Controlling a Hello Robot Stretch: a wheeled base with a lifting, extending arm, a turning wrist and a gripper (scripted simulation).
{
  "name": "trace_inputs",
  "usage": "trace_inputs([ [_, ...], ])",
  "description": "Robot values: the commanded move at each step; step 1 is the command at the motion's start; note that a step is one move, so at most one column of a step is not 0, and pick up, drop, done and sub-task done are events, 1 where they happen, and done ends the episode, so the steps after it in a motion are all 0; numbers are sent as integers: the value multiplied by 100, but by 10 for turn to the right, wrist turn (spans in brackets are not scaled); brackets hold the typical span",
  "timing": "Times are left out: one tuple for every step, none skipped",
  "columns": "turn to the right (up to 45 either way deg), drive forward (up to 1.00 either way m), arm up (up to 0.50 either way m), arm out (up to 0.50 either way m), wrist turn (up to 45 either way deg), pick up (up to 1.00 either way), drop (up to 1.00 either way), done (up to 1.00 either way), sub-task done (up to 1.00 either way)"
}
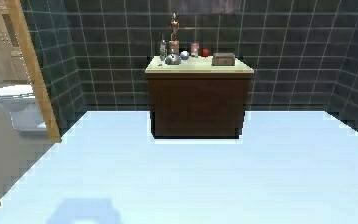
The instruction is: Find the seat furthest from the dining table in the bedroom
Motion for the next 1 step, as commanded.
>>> trace_inputs([
  [-240, 0, 0, 0, 0, 0, 0, 0, 0],
])
